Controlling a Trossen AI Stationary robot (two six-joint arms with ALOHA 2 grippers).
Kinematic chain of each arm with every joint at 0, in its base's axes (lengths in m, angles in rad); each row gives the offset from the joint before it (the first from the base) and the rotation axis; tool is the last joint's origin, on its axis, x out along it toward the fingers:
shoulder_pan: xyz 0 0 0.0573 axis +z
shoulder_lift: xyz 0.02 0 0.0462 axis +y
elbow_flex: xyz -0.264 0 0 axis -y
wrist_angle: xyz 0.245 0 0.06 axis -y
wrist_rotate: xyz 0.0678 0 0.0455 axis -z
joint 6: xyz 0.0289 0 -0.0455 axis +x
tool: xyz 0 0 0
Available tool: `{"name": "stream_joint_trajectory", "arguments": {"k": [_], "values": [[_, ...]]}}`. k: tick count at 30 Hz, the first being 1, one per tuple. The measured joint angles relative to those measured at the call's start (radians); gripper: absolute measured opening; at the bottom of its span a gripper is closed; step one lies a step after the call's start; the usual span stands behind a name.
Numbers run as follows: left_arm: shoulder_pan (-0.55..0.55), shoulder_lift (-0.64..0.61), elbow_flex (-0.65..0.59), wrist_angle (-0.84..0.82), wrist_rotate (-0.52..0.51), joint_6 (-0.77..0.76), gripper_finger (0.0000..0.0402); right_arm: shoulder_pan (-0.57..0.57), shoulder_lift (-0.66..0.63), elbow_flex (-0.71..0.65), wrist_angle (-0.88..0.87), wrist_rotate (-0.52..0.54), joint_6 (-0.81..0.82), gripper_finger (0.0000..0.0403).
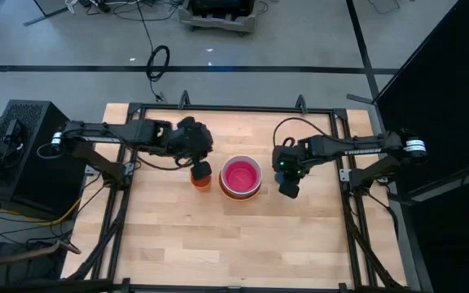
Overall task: Nest bowls inside each other
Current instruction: Move the blue cup on the right side of the stacked bowls
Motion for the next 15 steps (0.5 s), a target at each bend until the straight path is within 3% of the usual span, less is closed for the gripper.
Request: {"name": "stream_joint_trajectory", "arguments": {"k": [9, 15], "values": [[0.0, -0.262, -0.323, 0.415, -0.021, -0.114, 0.0001, 0.031, 0.002, 0.01, -0.016, 0.022, -0.063, 0.0], [0.0, -0.327, -0.408, 0.481, -0.02, -0.157, 0.0001, 0.096, 0.016, 0.023, -0.013, 0.017, -0.142, 0.0]]}}
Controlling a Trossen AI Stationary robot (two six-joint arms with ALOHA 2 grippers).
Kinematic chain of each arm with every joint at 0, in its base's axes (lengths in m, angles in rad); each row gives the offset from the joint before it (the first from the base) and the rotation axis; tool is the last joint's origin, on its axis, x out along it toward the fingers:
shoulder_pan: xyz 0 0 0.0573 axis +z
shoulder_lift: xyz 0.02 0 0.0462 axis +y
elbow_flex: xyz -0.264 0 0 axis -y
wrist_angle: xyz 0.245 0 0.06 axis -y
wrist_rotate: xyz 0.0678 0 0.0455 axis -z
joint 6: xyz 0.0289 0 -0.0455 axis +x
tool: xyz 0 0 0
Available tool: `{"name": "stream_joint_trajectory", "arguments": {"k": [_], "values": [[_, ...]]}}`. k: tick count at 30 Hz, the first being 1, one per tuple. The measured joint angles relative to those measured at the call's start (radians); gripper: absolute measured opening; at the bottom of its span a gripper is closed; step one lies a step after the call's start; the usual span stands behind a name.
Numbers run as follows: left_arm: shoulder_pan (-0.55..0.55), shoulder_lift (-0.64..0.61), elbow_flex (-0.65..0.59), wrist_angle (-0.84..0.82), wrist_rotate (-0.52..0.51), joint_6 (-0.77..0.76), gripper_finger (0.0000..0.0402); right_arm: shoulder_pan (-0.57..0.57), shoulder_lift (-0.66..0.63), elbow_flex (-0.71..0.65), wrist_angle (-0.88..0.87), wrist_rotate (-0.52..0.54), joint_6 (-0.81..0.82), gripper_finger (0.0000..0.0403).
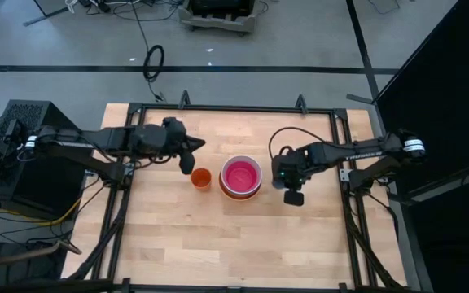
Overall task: Nest bowls inside each other
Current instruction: Move the blue cup on the right side of the stacked bowls
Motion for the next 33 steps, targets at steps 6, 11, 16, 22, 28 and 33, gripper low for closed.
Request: {"name": "stream_joint_trajectory", "arguments": {"k": [6, 11, 16, 22, 28, 33], "values": [[0.0, 0.001, -0.004, 0.003, 0.002, -0.006, 0.0001, 0.018, 0.041, 0.002, -0.001, -0.001, -0.016, 0.0], [0.0, 0.001, -0.007, 0.006, 0.004, -0.011, 0.0002, 0.033, 0.076, 0.004, -0.002, -0.002, -0.029, 0.0], [0.0, 0.001, -0.009, 0.008, 0.006, -0.019, 0.0002, 0.046, 0.11, 0.008, -0.002, -0.008, -0.039, 0.0], [0.0, 0.002, -0.009, 0.014, 0.006, -0.023, 0.0001, 0.053, 0.129, 0.024, 0.007, -0.026, -0.039, 0.0], [0.0, 0.004, -0.009, 0.013, 0.006, -0.023, 0.0004, 0.052, 0.134, 0.03, 0.048, -0.034, -0.037, 0.0], [0.0, 0.004, -0.009, 0.013, 0.006, -0.023, 0.0004, 0.051, 0.134, 0.031, 0.06, -0.051, -0.023, 0.0002]]}}
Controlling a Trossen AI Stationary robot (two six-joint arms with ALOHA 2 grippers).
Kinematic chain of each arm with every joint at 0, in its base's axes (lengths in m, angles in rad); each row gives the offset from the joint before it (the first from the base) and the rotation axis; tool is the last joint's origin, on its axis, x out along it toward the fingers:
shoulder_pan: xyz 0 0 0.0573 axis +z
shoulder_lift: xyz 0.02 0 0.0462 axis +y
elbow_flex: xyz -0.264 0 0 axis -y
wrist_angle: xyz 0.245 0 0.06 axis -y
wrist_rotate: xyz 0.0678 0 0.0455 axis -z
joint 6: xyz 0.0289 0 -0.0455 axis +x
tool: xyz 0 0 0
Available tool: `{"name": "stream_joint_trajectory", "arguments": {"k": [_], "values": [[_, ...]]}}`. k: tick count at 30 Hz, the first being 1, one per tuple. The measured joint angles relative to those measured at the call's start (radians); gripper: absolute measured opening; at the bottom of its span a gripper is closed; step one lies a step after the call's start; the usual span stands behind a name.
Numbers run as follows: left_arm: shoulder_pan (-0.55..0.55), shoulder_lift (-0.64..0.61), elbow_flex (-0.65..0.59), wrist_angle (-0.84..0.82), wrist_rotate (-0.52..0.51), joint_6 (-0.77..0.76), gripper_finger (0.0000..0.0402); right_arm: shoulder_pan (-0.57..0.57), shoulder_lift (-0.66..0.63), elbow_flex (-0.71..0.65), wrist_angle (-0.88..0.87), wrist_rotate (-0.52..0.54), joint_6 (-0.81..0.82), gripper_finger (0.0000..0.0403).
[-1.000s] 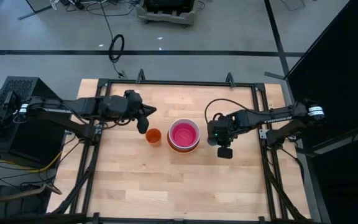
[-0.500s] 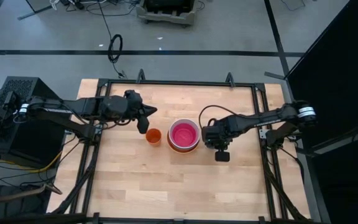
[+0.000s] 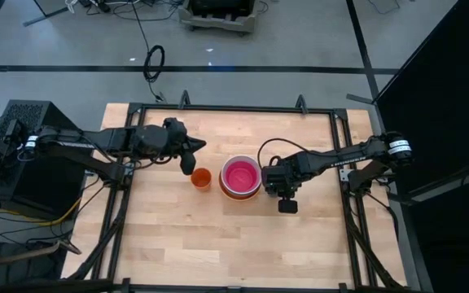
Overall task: Nest bowls inside each other
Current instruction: Move the blue cup on the right side of the stacked bowls
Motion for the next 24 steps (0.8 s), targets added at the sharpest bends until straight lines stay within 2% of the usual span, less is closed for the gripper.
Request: {"name": "stream_joint_trajectory", "arguments": {"k": [12, 20, 24], "values": [[0.0, 0.0, 0.0, -0.001, 0.0, 0.0, 0.0004, -0.002, 0.0, 0.0, 0.028, -0.042, 0.037, 0.0009], [0.0, 0.0, 0.0, -0.001, 0.0, 0.001, 0.0006, -0.017, 0.0, 0.0, 0.028, -0.024, 0.041, 0.0049], [0.0, 0.0, 0.0, -0.001, 0.0, 0.001, 0.0004, -0.017, 0.0, 0.0, 0.027, -0.023, 0.039, 0.0038]]}}
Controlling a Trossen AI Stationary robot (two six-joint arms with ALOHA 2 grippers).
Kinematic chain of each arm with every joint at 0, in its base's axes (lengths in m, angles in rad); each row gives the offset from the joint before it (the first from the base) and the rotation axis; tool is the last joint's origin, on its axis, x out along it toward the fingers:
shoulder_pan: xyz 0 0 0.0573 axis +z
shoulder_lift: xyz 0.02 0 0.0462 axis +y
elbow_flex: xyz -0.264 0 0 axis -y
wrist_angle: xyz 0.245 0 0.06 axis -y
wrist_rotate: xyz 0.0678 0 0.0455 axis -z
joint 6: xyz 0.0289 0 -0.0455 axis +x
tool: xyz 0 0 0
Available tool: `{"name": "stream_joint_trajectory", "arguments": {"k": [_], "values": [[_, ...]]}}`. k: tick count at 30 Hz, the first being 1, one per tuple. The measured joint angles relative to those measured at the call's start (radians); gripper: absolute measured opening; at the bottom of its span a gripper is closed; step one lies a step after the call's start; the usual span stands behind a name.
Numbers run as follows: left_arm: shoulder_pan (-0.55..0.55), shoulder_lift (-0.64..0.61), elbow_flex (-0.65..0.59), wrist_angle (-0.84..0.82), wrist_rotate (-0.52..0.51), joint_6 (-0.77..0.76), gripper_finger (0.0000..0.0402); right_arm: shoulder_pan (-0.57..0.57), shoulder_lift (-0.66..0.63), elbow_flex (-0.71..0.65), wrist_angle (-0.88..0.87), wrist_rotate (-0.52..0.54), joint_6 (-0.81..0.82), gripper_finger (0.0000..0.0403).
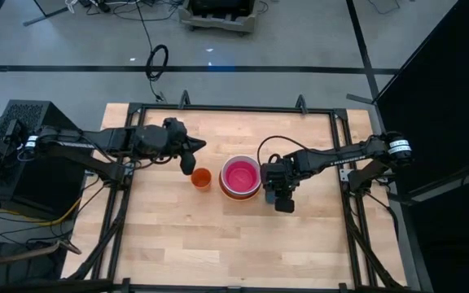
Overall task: Nest bowls inside each other
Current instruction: Move the blue cup on the right side of the stacked bowls
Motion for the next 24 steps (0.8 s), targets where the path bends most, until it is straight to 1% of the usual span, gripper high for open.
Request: {"name": "stream_joint_trajectory", "arguments": {"k": [2, 18, 24], "values": [[0.0, 0.0, 0.0, 0.0, 0.0, 0.0, 0.0003, 0.0, 0.0, 0.0, 0.0, -0.001, -0.001, 0.0022], [0.0, 0.0, 0.0, 0.0, 0.0, 0.012, 0.0001, 0.0, 0.013, 0.001, -0.018, 0.036, -0.001, 0.0], [0.0, 0.0, 0.0, -0.001, 0.0, 0.012, 0.0003, 0.001, 0.051, 0.005, -0.034, 0.04, -0.003, 0.0]]}}
